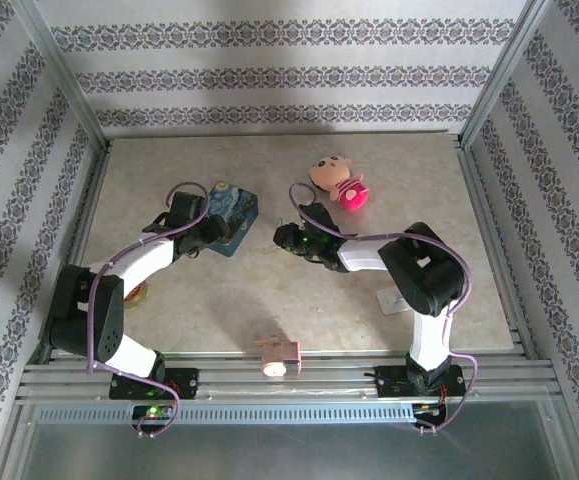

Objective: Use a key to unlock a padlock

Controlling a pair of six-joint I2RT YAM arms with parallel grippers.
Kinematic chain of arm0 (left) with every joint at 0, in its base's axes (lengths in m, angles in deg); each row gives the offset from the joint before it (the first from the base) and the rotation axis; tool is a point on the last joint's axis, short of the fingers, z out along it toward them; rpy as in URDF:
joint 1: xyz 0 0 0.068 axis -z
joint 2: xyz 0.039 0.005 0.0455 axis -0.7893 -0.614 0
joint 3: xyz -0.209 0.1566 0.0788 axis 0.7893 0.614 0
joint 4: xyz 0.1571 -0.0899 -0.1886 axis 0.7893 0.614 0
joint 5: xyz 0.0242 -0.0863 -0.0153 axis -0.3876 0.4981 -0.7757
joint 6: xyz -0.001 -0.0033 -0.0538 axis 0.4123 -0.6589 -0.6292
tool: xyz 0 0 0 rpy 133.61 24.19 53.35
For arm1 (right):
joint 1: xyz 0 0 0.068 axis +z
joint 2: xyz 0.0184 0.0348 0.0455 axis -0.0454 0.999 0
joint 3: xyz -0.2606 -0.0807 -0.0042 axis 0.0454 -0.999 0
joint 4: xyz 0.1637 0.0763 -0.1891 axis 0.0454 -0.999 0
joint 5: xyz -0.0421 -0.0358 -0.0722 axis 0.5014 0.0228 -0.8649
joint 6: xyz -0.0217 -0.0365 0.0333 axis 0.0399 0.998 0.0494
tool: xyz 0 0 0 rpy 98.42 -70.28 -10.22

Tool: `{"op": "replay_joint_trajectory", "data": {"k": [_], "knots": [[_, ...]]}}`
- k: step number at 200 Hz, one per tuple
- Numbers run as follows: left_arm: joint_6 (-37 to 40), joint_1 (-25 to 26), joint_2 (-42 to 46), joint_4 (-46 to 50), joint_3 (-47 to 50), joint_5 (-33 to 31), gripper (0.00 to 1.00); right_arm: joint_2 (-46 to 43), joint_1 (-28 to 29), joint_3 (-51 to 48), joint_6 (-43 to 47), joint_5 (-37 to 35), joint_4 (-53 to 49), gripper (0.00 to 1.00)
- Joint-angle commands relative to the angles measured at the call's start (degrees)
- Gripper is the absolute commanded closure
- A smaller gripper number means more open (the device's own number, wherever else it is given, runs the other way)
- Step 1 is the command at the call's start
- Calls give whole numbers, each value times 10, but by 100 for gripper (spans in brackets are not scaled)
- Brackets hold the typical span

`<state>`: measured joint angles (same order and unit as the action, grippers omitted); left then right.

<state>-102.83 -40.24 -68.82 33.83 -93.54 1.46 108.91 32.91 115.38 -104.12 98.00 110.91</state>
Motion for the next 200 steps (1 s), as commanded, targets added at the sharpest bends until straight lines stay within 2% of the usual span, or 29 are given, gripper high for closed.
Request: {"op": "replay_joint_trajectory", "data": {"k": [1,50,93,103,137,200], "knots": [[7,-12,3,24,14,-8,28,-47,4,-28,37,-35,-29,100],[11,-14,31,32,13,0,14,-160,9,-53,134,-90,-213,100],[10,-17,58,35,14,7,0,-226,-1,-33,220,-125,-381,100],[9,-17,62,34,14,9,1,-233,-7,-25,236,-128,-411,100],[10,-18,74,38,18,6,1,-218,-25,14,287,-130,-495,100],[8,-25,101,49,32,-3,1,-115,-36,103,352,-142,-555,100]]}}
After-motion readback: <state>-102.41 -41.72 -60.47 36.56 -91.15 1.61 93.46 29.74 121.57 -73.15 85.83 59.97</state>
